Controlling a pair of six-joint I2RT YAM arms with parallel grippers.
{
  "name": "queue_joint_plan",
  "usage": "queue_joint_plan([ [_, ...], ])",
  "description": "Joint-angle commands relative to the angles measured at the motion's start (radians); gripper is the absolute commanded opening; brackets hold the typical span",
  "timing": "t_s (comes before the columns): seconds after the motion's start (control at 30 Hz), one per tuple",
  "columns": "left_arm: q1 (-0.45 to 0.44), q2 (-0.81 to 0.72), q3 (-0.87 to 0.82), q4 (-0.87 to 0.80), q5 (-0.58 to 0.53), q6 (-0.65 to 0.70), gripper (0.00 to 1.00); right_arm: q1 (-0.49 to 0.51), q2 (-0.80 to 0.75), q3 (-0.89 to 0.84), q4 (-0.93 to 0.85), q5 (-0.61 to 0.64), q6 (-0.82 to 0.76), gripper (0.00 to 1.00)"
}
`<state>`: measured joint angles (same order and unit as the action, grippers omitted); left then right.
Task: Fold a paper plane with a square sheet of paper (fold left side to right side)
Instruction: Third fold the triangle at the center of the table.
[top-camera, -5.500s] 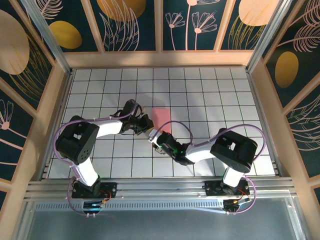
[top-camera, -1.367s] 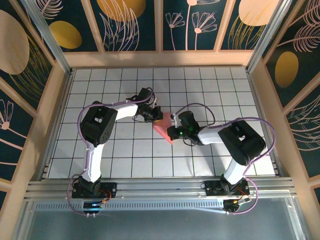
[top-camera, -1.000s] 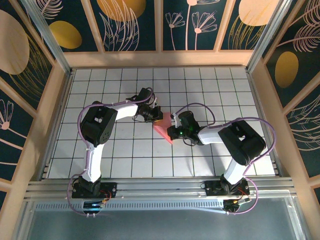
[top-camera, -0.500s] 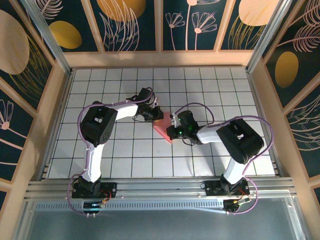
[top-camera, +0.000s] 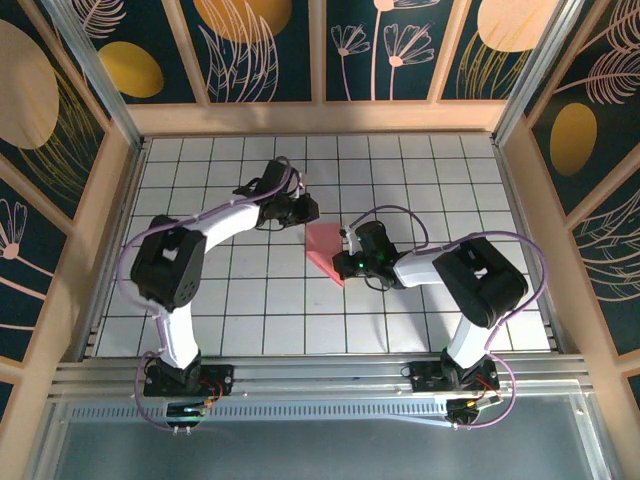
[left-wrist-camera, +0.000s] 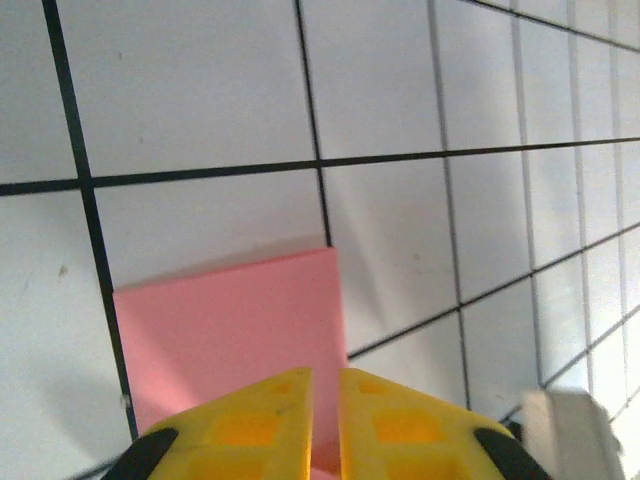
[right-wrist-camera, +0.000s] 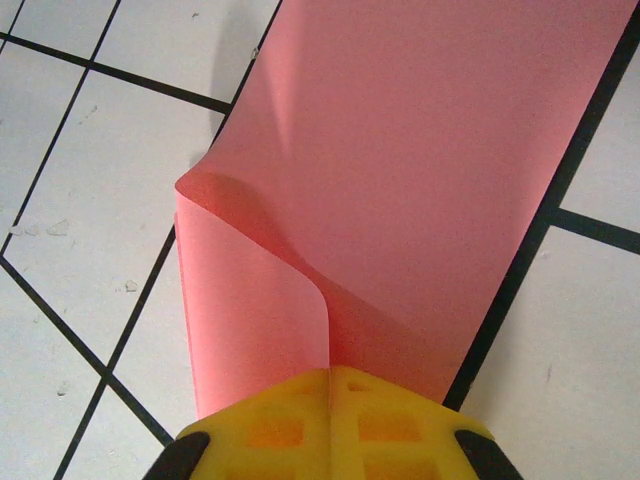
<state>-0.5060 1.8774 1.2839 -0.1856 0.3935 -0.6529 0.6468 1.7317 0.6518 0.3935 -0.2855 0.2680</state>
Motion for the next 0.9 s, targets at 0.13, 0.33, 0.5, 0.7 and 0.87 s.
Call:
queue_joint_plan([
  [0.13, -0.035, -0.098, -0.213, 0.097, 0.105, -0.068, 0.11, -0.001, 0.022, -0.021, -0.051, -0.023, -0.017, 0.00],
  [0.33, -0.073, -0.070, -0.238, 0.140, 0.141, -0.105, 0.10, -0.001, 0.026, -0.020, -0.054, -0.023, -0.019, 0.00],
  [0.5, -0.097, -0.013, -0.221, 0.153, 0.151, -0.118, 0.10, -0.001, 0.028, -0.019, -0.057, -0.023, -0.020, 0.00],
  [0.7, -0.106, 0.034, -0.211, 0.143, 0.136, -0.117, 0.10, -0.002, 0.030, -0.015, -0.065, -0.023, -0.024, 0.00],
  [0.87, -0.106, 0.046, -0.216, 0.129, 0.122, -0.108, 0.10, -0.001, 0.033, -0.011, -0.067, -0.024, -0.027, 0.00],
])
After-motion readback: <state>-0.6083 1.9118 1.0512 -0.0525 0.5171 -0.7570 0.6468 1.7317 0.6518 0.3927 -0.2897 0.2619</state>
